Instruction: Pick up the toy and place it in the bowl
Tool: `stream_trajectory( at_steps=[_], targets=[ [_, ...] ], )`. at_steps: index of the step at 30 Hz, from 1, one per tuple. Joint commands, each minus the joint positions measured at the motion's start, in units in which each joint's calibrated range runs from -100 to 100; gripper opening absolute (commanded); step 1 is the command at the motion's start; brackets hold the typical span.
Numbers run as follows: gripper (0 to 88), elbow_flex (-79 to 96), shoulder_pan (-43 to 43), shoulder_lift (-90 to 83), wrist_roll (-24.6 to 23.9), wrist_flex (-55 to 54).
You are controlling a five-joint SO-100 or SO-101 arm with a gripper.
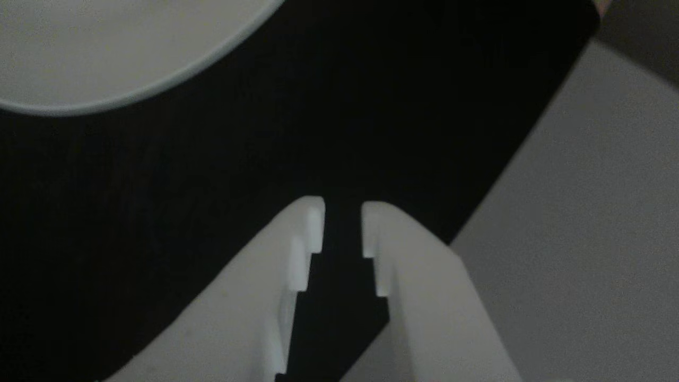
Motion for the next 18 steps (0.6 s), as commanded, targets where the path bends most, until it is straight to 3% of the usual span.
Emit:
stream_trajectory(
  at_steps=[1, 6, 18],
  targets=[
    [2.4, -2.5, 10.2, -1.8, 0.0, -1.1],
    [2.4, 5.5, 22.5, -4.1, -0.2, -1.1],
    [2.3, 37.8, 24.3, -24.8, -0.1, -7.9]
  ],
)
